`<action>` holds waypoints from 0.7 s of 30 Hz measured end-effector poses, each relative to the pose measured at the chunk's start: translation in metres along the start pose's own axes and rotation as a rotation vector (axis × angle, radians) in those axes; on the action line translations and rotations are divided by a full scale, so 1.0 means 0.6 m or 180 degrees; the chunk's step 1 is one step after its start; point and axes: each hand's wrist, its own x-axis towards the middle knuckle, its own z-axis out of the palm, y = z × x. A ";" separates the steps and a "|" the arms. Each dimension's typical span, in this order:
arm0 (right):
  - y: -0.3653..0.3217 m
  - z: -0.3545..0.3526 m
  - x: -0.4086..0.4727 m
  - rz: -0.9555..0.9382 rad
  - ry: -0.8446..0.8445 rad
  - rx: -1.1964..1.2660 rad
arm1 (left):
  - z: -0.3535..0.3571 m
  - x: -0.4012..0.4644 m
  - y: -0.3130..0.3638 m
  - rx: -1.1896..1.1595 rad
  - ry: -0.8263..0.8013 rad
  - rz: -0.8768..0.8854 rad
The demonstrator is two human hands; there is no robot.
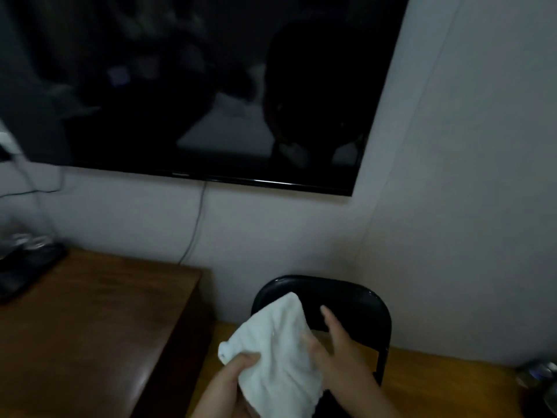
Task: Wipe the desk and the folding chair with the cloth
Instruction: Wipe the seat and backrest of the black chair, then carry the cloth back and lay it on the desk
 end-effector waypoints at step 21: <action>-0.276 0.433 -0.310 -0.0176 -0.1605 0.0728 | -0.546 -0.355 0.368 0.0365 -0.1342 0.0693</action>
